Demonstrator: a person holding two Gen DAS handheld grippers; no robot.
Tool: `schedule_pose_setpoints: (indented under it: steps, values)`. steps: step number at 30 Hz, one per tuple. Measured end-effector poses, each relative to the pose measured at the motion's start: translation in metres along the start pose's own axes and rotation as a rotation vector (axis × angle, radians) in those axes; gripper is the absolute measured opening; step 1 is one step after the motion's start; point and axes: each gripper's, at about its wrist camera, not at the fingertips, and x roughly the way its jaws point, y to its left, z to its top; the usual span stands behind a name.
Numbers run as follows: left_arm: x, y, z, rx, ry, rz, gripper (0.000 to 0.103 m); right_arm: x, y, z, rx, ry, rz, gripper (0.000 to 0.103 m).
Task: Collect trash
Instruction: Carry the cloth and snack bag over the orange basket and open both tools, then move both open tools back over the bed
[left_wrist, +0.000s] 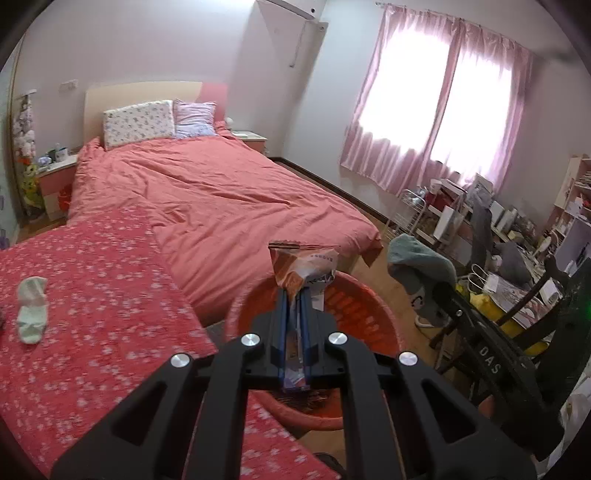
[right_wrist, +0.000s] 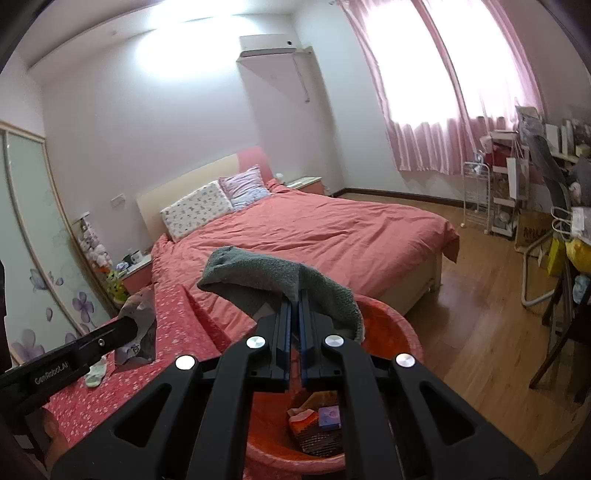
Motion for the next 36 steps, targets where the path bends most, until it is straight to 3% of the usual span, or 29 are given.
schedule_pose_setpoints:
  steps: [14,20,24,26,28,30,36]
  values:
    - [0.061,-0.017,-0.011,0.013,0.094,-0.038,0.009,0.019,-0.029,-0.006,0.079,0.062,-0.022,0.004]
    - [0.078,-0.008,-0.018,0.002,0.136,-0.009,0.016,0.033,-0.035,-0.008,0.117,0.129,-0.002,0.004]
    - [0.09,0.001,-0.025,-0.011,0.175,0.003,0.027,0.037,-0.038,-0.014,0.132,0.166,0.004,0.006]
    - [0.094,0.004,-0.028,-0.009,0.183,0.021,0.031,0.038,-0.039,-0.015,0.136,0.186,0.009,0.012]
    - [0.096,0.01,-0.03,-0.021,0.191,0.041,0.036,0.037,-0.039,-0.017,0.136,0.198,0.012,0.039]
    - [0.097,0.015,-0.031,-0.031,0.192,0.053,0.039,0.036,-0.039,-0.016,0.129,0.193,0.007,0.048]
    - [0.08,0.033,-0.029,-0.039,0.159,0.108,0.047,0.031,-0.032,-0.011,0.117,0.188,0.005,0.048]
